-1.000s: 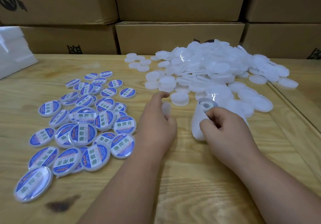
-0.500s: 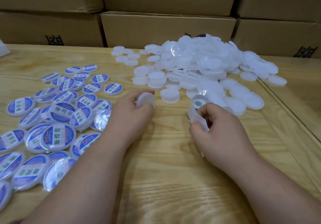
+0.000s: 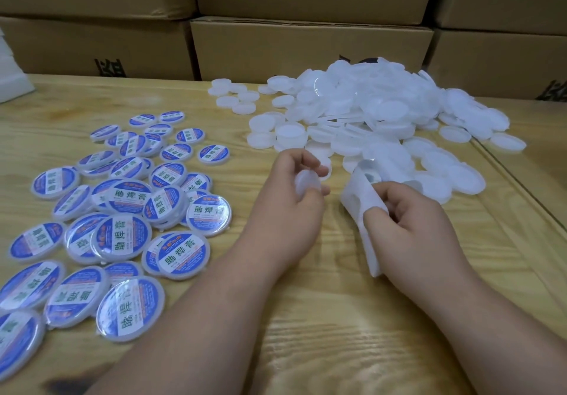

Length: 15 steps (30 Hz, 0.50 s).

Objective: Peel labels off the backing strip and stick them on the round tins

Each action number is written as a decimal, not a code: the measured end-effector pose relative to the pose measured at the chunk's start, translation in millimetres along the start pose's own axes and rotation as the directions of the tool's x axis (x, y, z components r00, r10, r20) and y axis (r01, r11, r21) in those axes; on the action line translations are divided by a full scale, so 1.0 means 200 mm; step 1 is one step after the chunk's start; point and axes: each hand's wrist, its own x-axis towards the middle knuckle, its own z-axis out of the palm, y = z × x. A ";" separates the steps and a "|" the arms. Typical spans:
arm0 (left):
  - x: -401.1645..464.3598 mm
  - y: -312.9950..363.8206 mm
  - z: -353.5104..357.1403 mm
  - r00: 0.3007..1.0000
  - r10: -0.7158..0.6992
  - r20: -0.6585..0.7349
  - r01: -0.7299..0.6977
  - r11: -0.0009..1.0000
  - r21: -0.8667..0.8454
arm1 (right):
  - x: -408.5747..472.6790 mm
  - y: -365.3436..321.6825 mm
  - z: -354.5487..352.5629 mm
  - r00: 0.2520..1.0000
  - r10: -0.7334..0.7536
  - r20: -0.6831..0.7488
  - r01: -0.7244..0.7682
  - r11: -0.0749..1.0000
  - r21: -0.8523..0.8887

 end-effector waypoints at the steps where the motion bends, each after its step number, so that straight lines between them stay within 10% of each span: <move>1: 0.00 0.00 0.00 1.000 0.015 0.013 -0.015 1.000 0.024 | 0.00 0.00 0.00 1.000 0.005 -0.006 -0.005 1.000 0.030; 15: 0.00 0.01 -0.01 0.990 0.010 0.142 -0.007 1.000 -0.027 | -0.01 -0.04 -0.02 0.993 -0.067 0.094 0.040 0.964 0.264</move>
